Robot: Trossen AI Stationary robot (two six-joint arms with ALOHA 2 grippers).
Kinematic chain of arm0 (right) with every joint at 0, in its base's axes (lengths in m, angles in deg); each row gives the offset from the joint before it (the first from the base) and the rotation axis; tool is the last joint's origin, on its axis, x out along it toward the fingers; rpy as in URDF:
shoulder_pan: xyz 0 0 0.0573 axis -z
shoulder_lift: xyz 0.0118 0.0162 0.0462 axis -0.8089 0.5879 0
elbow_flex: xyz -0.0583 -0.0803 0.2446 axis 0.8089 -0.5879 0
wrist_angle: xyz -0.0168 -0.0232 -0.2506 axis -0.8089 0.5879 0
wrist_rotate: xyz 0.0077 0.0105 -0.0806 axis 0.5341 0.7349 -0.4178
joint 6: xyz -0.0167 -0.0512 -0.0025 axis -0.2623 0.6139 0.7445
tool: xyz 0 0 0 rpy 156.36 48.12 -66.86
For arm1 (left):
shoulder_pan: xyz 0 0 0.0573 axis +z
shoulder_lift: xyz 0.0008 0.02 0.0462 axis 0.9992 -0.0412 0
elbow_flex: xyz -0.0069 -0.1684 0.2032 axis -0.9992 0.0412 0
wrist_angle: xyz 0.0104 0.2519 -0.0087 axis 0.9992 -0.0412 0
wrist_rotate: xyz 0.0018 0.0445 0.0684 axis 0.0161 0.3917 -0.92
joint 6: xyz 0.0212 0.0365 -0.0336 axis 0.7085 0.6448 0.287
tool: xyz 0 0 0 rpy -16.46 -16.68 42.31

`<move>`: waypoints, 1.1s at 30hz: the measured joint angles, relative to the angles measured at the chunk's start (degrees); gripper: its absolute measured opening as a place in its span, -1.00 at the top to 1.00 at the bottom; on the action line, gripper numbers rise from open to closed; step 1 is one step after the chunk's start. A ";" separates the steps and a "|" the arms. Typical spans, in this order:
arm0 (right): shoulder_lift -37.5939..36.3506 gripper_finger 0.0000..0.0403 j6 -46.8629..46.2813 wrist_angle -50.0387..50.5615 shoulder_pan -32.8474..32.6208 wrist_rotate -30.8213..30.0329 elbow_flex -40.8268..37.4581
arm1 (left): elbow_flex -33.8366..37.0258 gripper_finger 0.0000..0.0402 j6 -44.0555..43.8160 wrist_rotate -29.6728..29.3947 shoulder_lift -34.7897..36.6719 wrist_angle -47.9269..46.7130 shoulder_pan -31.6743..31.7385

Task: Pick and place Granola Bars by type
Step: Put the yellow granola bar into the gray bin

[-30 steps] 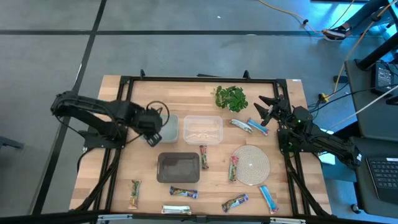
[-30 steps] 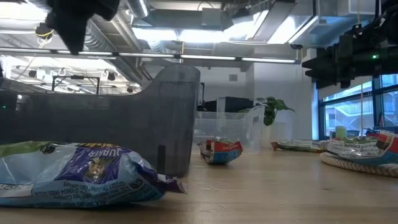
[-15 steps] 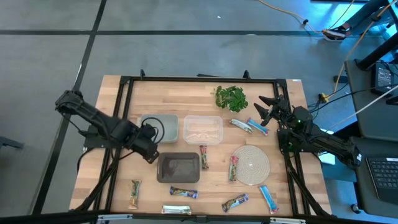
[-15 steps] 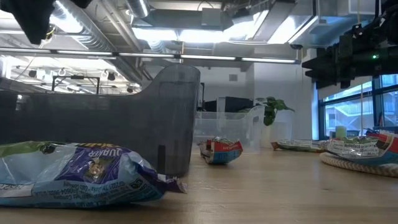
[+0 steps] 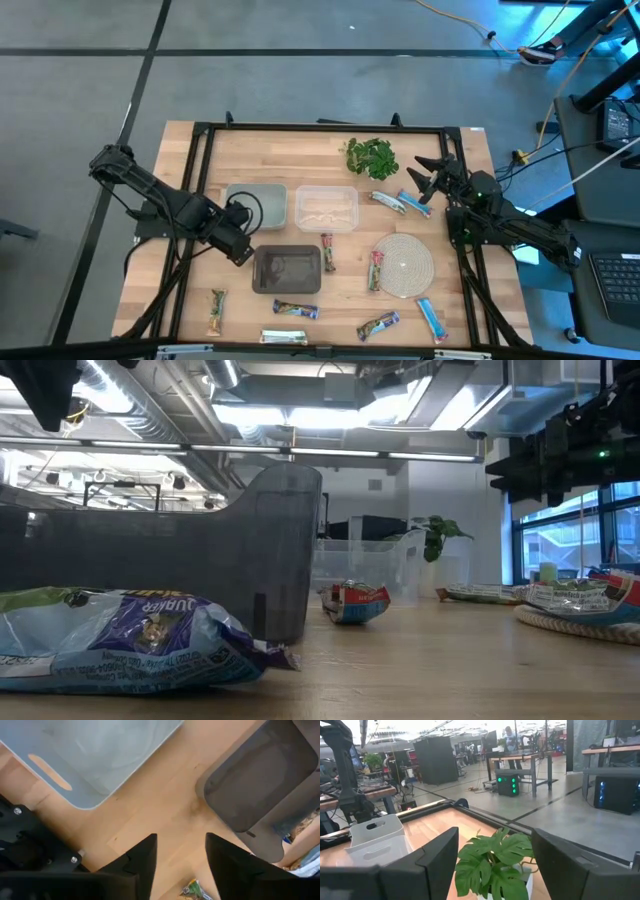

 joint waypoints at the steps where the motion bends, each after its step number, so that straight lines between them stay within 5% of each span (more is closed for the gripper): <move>1: -0.02 -0.25 0.00 -0.01 0.01 0.00 0.00 | 0.00 0.12 -0.05 -0.56 0.00 0.00 0.00; 10: -0.02 -0.25 0.06 -0.03 0.01 0.03 0.00 | 0.00 -0.33 -0.24 -5.16 0.00 0.13 0.00; 19: -0.02 -0.25 0.48 0.00 0.00 0.26 0.02 | 0.00 -0.37 5.53 -1.96 0.00 0.15 0.00; 33: -0.02 -0.25 -0.04 0.39 0.00 3.48 0.00 | 0.00 -0.37 -20.31 5.20 -4.37 0.23 -7.31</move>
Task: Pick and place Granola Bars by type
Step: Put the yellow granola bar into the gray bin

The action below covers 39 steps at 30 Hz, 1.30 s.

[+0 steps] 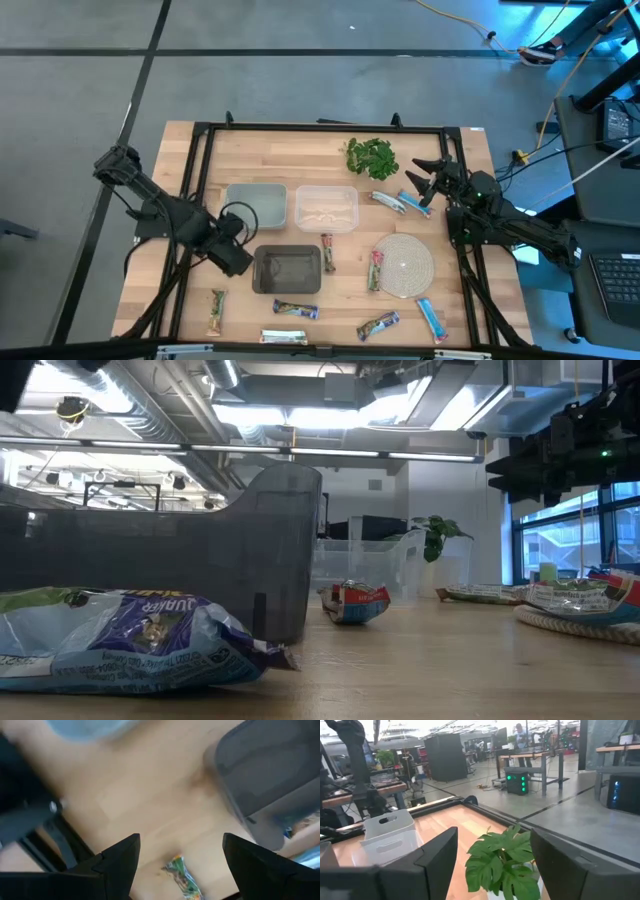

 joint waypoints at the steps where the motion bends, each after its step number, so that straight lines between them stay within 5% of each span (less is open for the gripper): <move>1: 0.00 -0.25 -0.02 0.00 0.00 0.00 0.00 | 0.00 -0.37 -2.69 0.38 -0.74 -0.01 -1.02; 8: 0.00 -0.25 -2.42 0.09 0.00 0.00 0.01 | 0.00 -0.37 -17.55 2.22 -7.70 2.16 -8.65; 24: 0.00 -0.25 -5.50 0.71 -0.01 3.55 0.01 | 0.00 -0.37 -27.97 2.40 -21.69 17.84 -18.58; 39: 0.00 -0.25 -7.24 0.35 0.00 3.89 0.00 | 0.00 -0.37 -39.95 5.39 -26.86 18.22 -23.60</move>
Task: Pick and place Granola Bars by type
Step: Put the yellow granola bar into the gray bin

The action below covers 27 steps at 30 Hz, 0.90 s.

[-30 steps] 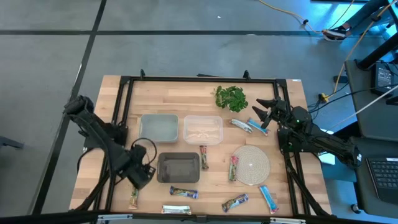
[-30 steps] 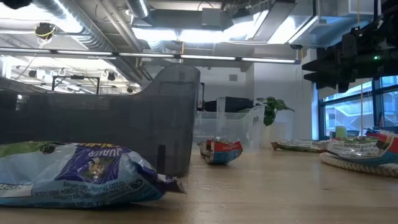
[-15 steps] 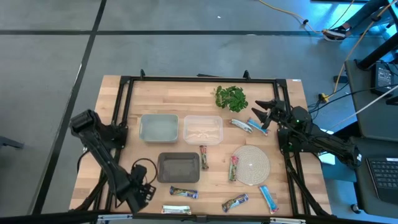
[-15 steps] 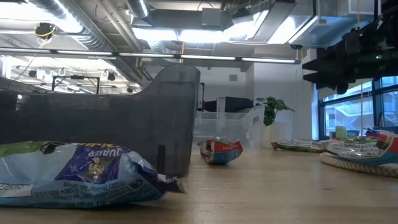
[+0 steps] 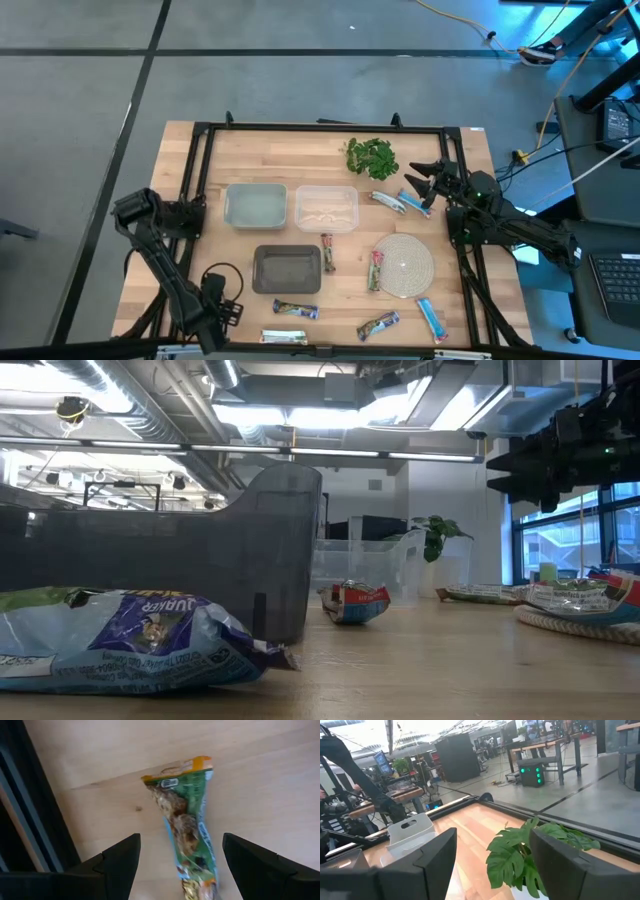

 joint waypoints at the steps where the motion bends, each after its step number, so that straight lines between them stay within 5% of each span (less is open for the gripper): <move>1: 0.00 -0.25 0.02 0.00 0.00 0.00 0.00 | 0.00 -0.37 0.02 -0.01 -0.52 0.00 -0.21; 27: -0.02 -0.25 0.16 0.31 0.00 0.00 0.00 | -0.02 -0.37 10.73 -4.71 -3.26 -0.35 -0.21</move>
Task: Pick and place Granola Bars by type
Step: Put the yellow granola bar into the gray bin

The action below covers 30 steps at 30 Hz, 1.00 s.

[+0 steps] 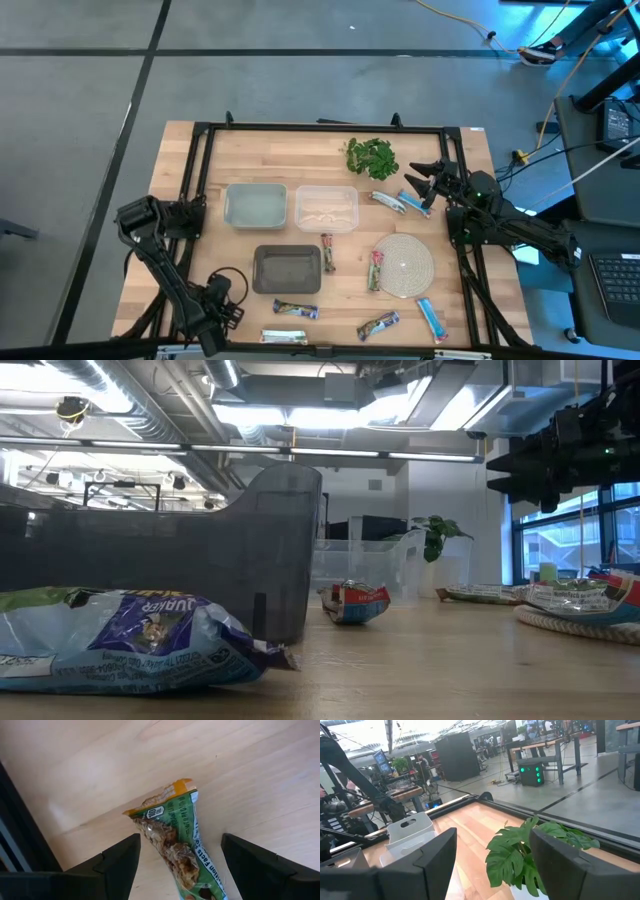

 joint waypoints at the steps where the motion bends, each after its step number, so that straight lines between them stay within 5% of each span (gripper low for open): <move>1: 0.00 -0.25 0.01 0.00 0.02 -0.01 0.00 | 0.00 -0.37 0.40 -0.01 0.00 -0.01 0.00; 13: 0.00 -0.25 0.01 0.00 0.00 -0.02 0.00 | 0.01 -0.31 0.90 1.19 -0.02 0.14 0.17; 30: 0.00 -0.25 0.00 0.00 0.02 -0.02 0.02 | 0.02 0.46 0.71 0.65 -0.11 0.03 0.13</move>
